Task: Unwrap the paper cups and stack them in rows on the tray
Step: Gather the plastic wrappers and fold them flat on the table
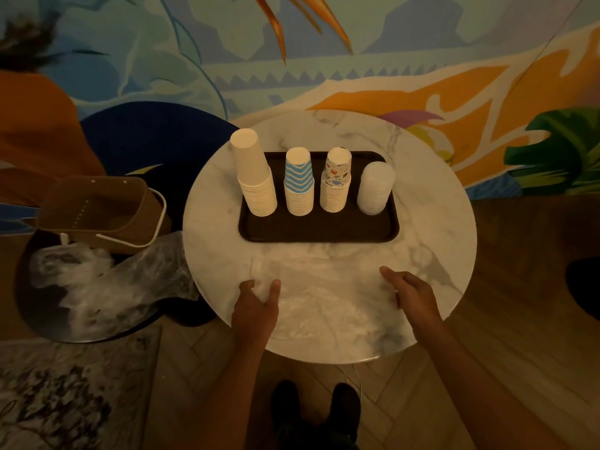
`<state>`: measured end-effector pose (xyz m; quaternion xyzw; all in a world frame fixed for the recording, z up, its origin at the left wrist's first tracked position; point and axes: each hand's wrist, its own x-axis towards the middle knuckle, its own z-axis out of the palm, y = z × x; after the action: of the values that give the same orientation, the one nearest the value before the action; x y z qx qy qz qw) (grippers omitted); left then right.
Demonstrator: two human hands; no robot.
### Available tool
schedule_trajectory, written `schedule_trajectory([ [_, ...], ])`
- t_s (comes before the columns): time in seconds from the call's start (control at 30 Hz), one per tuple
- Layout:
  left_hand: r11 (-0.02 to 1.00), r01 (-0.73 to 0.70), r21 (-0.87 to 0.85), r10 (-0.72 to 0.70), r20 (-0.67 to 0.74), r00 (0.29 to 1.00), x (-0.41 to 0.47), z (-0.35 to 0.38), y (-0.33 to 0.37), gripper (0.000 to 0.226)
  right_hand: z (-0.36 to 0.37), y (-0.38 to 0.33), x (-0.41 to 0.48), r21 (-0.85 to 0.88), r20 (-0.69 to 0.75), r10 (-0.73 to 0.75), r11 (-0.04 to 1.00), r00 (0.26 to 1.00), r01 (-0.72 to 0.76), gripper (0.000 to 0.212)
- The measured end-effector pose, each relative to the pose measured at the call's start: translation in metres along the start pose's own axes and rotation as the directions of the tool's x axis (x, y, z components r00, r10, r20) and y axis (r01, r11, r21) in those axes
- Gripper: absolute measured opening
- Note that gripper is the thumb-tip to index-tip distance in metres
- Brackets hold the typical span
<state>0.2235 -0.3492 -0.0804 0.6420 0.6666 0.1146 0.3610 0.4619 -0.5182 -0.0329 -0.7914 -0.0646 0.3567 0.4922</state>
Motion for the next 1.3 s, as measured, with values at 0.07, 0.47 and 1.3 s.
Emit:
schedule_trajectory([
  [0.07, 1.000, -0.011, 0.028, 0.011, 0.001, 1.000, 0.001, 0.003, -0.002, 0.073, 0.005, -0.001, -0.001, 0.014, 0.128, 0.041, 0.999, 0.991, -0.043, 0.019],
  [0.47, 0.979, -0.120, 0.165, 0.139, -0.107, 0.984, 0.015, -0.010, -0.048, 0.045, 0.010, 0.024, 0.024, 0.021, 0.024, 0.253, 0.967, 0.967, -0.253, 0.031],
  [1.3, 0.633, -0.562, 0.532, 0.546, 0.208, 0.812, 0.021, 0.048, -0.030, 0.085, 0.097, 0.076, 0.034, -0.825, 0.378, -0.454, 0.231, 0.807, 0.516, 0.079],
])
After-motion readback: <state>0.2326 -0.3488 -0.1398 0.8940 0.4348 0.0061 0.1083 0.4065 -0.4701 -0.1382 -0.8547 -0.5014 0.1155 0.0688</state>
